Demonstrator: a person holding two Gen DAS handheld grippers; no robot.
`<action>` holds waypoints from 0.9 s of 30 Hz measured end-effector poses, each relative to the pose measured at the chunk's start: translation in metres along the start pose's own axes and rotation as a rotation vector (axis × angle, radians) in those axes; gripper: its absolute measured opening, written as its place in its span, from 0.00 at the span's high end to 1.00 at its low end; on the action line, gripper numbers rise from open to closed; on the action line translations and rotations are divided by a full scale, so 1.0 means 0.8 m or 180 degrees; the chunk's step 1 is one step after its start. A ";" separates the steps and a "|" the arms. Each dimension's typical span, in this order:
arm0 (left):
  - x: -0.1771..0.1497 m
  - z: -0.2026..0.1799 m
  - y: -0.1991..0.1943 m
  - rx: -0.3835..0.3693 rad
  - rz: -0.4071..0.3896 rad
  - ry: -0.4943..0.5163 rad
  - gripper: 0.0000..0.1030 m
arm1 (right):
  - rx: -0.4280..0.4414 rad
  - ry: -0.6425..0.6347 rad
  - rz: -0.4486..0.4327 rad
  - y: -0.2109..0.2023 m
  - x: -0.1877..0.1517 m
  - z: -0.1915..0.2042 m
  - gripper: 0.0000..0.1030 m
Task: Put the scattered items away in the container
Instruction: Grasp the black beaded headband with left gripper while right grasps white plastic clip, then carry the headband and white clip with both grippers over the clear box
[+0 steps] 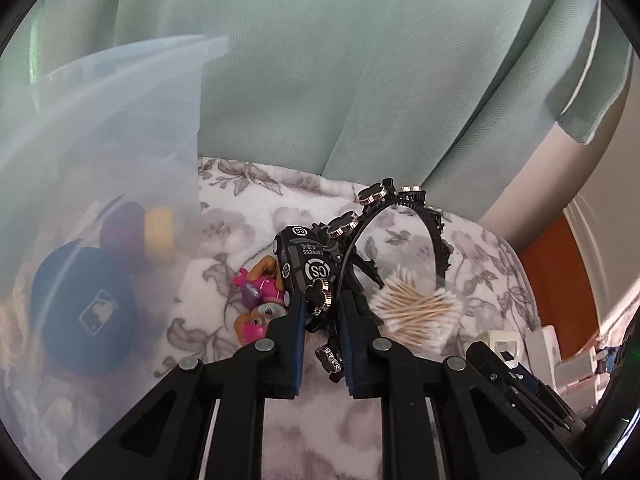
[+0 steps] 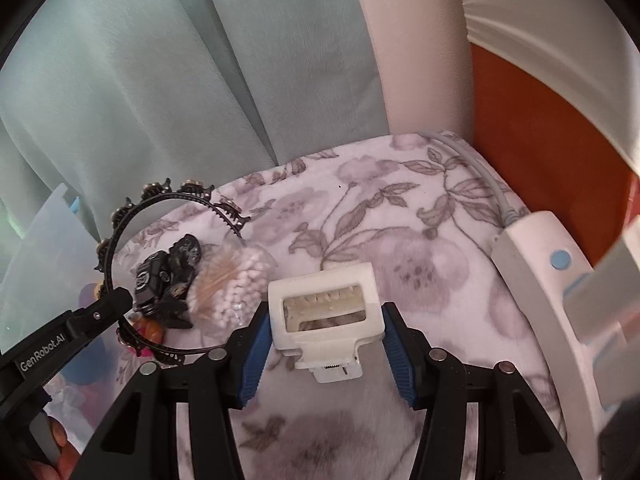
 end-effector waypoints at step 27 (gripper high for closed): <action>-0.004 -0.015 -0.150 -0.0201 -0.0206 0.0296 0.85 | 0.0053 0.0095 -0.0315 -0.161 -0.012 0.042 0.45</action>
Point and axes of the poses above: each gripper's, at about its wrist camera, not at the fingertips, and y roughly the way its jaws point, z to its left, x to its top, the point moved 6 cm from there along y, roughly the way its jaws point, and after that the axes turned 5 degrees about -z, right-handed, at the moved point
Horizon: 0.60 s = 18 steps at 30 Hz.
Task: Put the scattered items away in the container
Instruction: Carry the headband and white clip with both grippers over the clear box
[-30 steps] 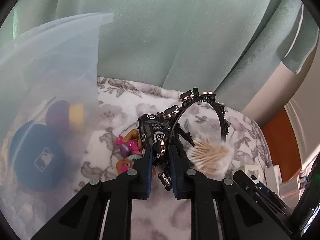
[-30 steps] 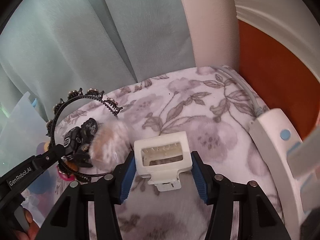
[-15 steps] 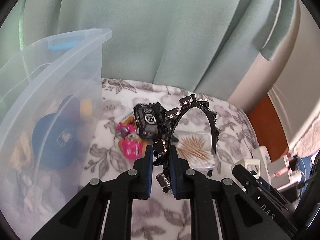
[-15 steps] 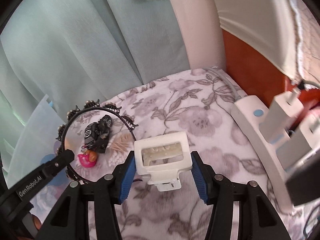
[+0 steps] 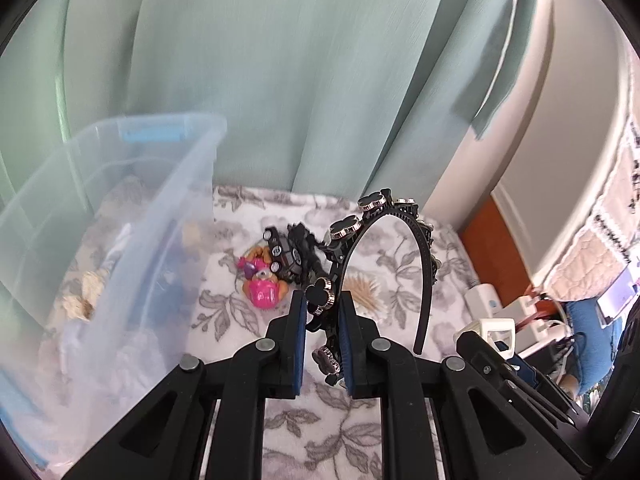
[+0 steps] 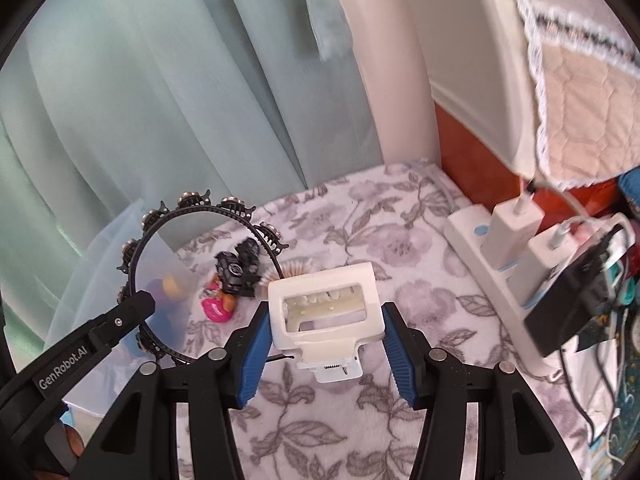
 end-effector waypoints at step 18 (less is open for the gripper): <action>0.059 0.013 -0.148 -0.0139 -0.0732 -0.0034 0.85 | 0.0227 -0.0246 -0.0712 -0.137 0.064 0.085 0.45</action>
Point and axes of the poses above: each gripper's, at about its wrist camera, not at the fingertips, and y roughly the way its jaws point, z to its left, x to its top, the point moved 6 cm from there along y, roughly the way its jaws point, and after that the axes turned 5 degrees about -z, right-handed, at the moved point
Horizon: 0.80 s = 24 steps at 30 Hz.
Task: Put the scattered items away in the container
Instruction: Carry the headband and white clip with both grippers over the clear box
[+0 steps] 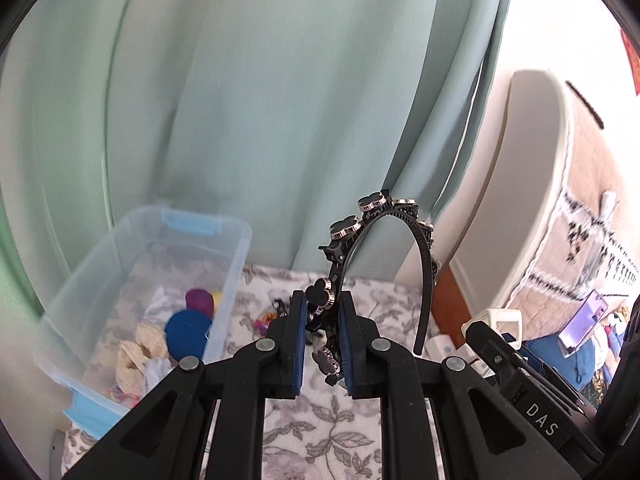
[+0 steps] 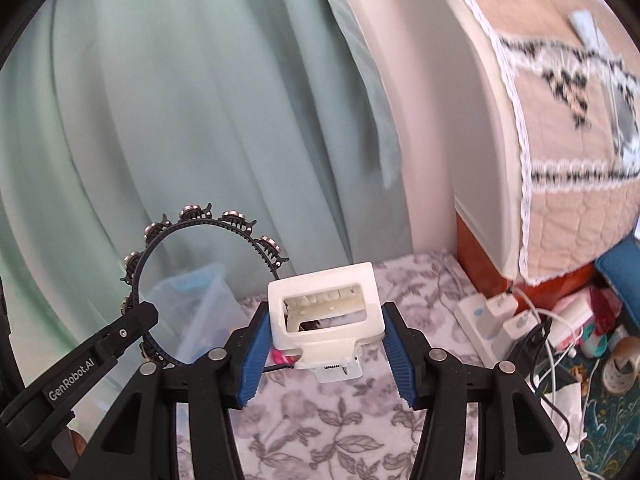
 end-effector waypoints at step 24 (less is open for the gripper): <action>0.053 0.060 -0.100 0.0037 -0.0584 -0.0177 0.85 | 0.0300 -0.0326 -0.0428 -0.075 0.044 0.093 0.45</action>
Point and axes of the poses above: each gripper's, at about its wrist camera, not at the fingertips, and y roughly the way its jaws point, z to its left, x to its top, the point moved 6 cm from there along y, roughly the way its jaws point, and after that the axes turned 5 degrees about -z, right-handed, at the moved point
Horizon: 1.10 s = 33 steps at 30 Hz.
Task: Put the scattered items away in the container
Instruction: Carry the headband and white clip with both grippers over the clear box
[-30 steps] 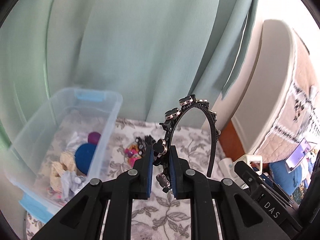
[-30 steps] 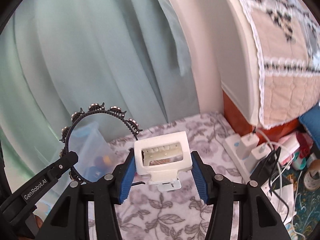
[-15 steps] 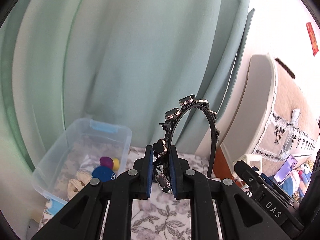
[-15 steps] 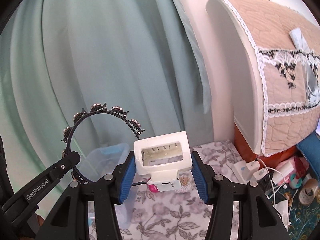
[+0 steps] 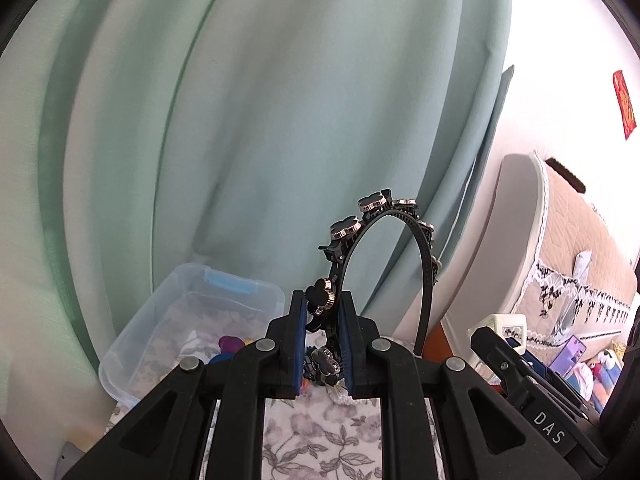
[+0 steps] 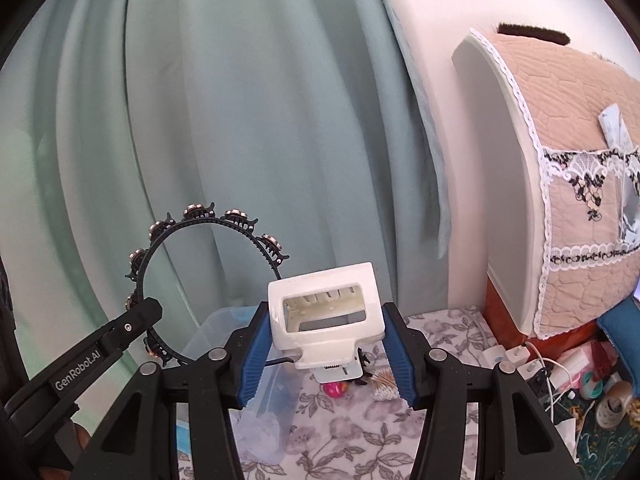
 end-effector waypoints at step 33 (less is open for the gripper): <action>0.004 0.127 0.013 0.0296 -0.0100 -0.0444 0.85 | 0.0255 -0.0429 0.0215 0.048 -0.021 0.091 0.45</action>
Point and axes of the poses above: each gripper's, at about its wrist camera, not at the fingertips, and y roughly the way its jaws point, z to its left, x to its top, the point moved 6 cm from there along y, roughly the way its jaws point, and after that the axes turned 5 degrees about -z, right-handed, at the moved point
